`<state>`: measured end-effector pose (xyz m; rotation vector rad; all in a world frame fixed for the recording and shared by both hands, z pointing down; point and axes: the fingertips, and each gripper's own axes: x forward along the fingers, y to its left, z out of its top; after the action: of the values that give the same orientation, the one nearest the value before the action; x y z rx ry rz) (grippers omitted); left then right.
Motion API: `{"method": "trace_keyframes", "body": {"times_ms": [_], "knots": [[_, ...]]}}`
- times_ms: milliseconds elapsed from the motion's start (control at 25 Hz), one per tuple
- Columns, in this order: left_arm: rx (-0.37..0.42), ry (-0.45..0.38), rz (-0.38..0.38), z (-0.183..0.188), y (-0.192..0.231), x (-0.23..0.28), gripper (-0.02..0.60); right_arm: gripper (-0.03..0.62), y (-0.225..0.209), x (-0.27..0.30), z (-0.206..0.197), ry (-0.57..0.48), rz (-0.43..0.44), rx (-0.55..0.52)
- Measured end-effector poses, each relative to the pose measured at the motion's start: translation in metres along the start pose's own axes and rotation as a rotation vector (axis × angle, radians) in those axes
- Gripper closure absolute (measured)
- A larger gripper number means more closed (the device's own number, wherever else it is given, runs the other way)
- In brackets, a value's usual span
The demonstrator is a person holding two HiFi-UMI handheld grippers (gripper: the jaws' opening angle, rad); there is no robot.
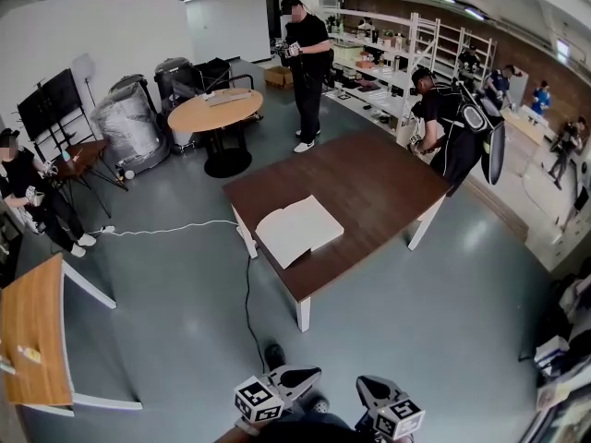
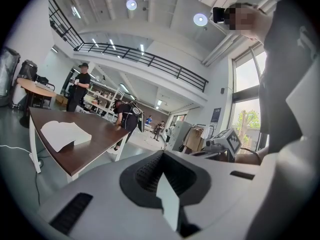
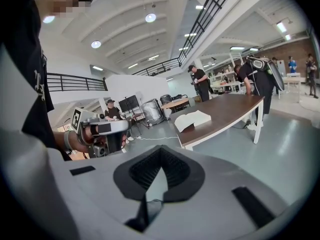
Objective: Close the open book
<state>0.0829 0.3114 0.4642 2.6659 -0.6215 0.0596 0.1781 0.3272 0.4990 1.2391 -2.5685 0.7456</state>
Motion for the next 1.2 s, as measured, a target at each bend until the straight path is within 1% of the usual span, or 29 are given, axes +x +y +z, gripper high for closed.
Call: {"method": "trace_keyframes", "body": {"times_ms": [160, 360, 560, 680, 800, 920, 1000, 1200], "knots": [[-0.008, 0.004, -0.003, 0.001, 0.013, 0.004, 0.577, 0.606, -0.007, 0.012, 0.002, 0.007, 0.000, -0.002], [-0.019, 0.010, -0.008, 0.013, 0.036, 0.005, 0.577, 0.606, -0.012, 0.033, 0.012, 0.014, -0.009, 0.013], [-0.030, 0.026, -0.007, 0.028, 0.072, 0.002, 0.577, 0.606, -0.012, 0.063, 0.030, 0.024, -0.012, 0.026], [-0.036, 0.021, -0.007, 0.040, 0.089, 0.008, 0.577, 0.606, -0.021, 0.074, 0.040, 0.035, -0.021, 0.029], [-0.039, 0.010, -0.011, 0.058, 0.105, 0.019, 0.577, 0.606, -0.030, 0.086, 0.059, 0.032, -0.017, 0.027], [-0.043, -0.011, 0.000, 0.076, 0.130, 0.023, 0.577, 0.606, -0.037, 0.109, 0.076, 0.059, -0.017, 0.002], [-0.047, -0.030, 0.013, 0.085, 0.152, 0.024, 0.577, 0.606, -0.039, 0.130, 0.090, 0.072, 0.001, -0.027], [-0.060, -0.061, 0.055, 0.098, 0.198, 0.033, 0.577, 0.606, -0.056, 0.174, 0.110, 0.118, 0.039, -0.086]]}}
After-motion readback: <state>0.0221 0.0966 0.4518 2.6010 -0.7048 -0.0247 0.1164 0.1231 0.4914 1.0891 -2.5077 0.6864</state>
